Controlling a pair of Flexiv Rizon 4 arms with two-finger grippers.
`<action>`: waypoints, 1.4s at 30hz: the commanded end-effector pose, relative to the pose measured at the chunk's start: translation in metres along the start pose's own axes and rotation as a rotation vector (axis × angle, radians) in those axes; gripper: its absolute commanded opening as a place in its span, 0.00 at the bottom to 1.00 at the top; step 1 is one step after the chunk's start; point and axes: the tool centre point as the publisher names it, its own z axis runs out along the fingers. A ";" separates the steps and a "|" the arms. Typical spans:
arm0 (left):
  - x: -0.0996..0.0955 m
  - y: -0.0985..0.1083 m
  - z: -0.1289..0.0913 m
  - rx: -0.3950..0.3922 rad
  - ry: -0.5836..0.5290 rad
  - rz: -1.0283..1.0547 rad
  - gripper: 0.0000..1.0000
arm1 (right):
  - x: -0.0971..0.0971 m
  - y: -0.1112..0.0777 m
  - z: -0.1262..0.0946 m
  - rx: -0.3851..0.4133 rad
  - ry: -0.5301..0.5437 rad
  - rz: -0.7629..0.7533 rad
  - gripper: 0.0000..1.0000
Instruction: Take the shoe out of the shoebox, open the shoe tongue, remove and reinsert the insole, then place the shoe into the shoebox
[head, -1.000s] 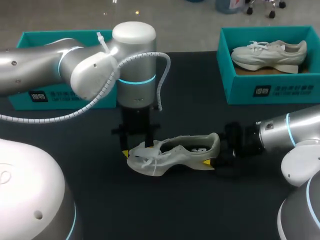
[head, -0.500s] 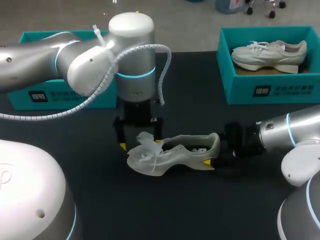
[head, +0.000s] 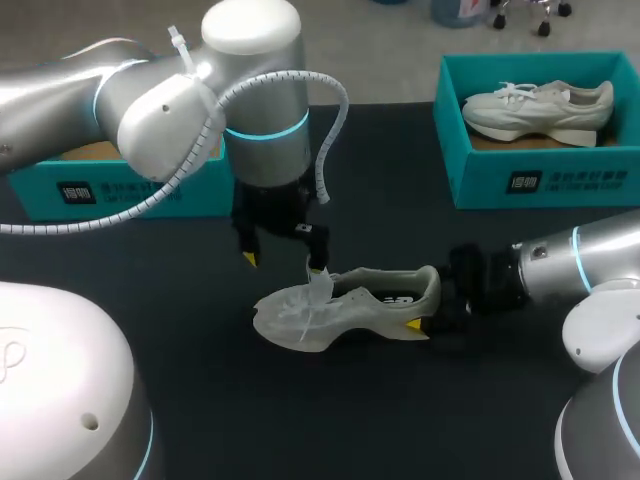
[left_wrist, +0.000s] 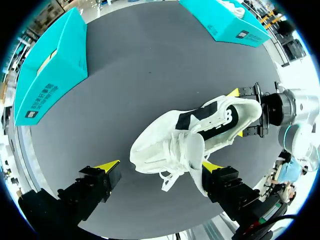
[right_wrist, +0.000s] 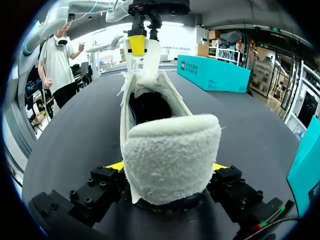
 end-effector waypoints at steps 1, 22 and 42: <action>-0.003 -0.004 -0.017 0.021 0.062 0.300 1.00 | 0.000 0.000 0.002 0.005 -0.002 0.000 0.00; 0.006 -0.016 -0.040 0.083 0.064 0.636 1.00 | 0.000 0.000 0.002 0.005 -0.002 0.000 0.00; 0.079 -0.048 -0.057 0.123 0.103 0.845 0.00 | 0.000 0.000 0.002 0.005 -0.002 0.000 0.00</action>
